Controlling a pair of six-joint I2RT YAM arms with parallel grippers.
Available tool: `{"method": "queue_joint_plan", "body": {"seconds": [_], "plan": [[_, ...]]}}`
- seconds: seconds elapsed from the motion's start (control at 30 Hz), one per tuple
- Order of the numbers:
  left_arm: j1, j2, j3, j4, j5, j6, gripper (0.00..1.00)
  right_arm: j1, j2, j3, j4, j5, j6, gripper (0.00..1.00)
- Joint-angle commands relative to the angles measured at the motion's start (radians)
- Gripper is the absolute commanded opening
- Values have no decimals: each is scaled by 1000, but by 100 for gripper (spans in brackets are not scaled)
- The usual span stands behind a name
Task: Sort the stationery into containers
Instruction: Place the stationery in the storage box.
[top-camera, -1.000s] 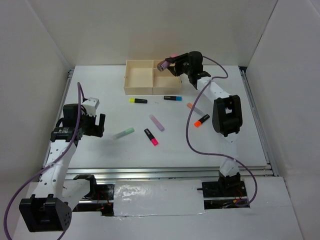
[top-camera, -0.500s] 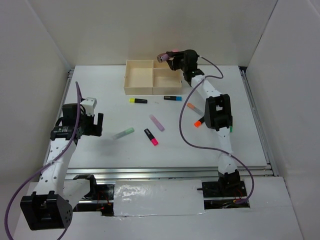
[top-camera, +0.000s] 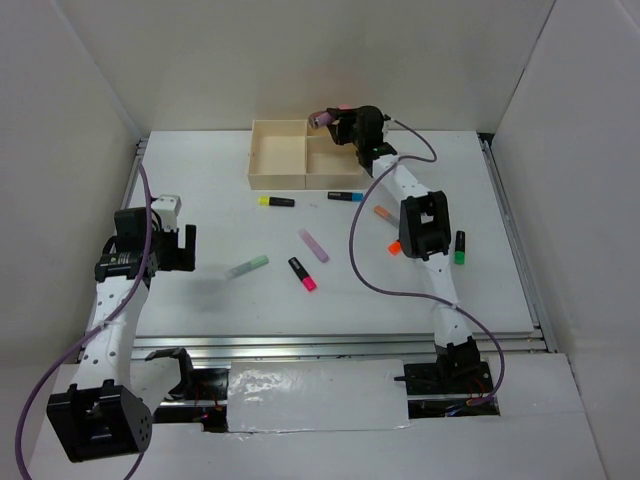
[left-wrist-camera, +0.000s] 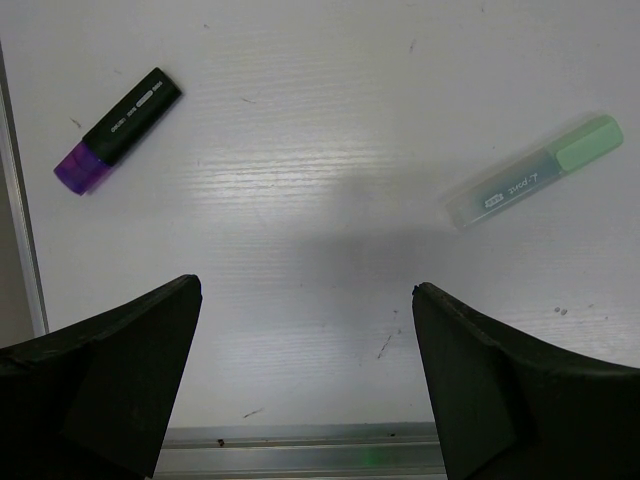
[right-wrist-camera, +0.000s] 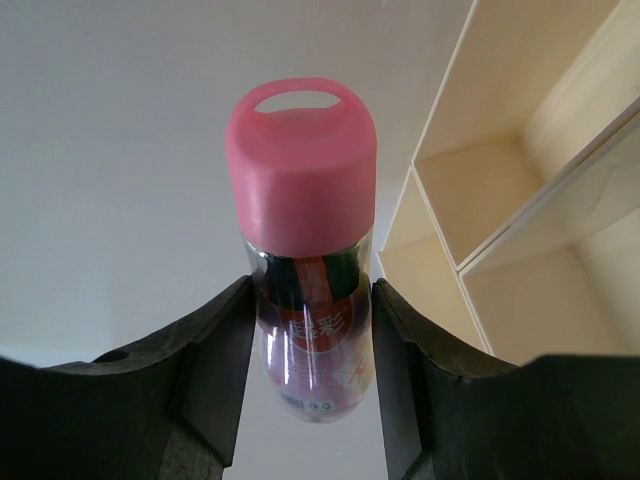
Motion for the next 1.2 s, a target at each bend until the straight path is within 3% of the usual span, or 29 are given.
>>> {"method": "queue_joint_plan", "body": {"seconds": [0.0, 0.23, 0.63, 0.77, 0.83, 0.87, 1.17], "plan": [[6, -3, 6, 32, 7, -10, 99, 4, 24, 69, 67, 61, 3, 2], [6, 0, 7, 28, 5, -10, 99, -19, 51, 85, 91, 69, -20, 11], [8, 10, 10, 28, -7, -20, 99, -27, 96, 142, 125, 63, -20, 47], [6, 11, 10, 28, -9, -18, 99, -28, 96, 141, 131, 52, -17, 80], [9, 10, 9, 28, -12, -20, 99, -25, 90, 138, 134, 49, -19, 87], [8, 8, 10, 30, -7, -18, 99, -24, 88, 138, 134, 46, -17, 100], [9, -10, 6, 27, 2, -10, 99, -11, -2, 84, 202, -2, -72, 100]]}}
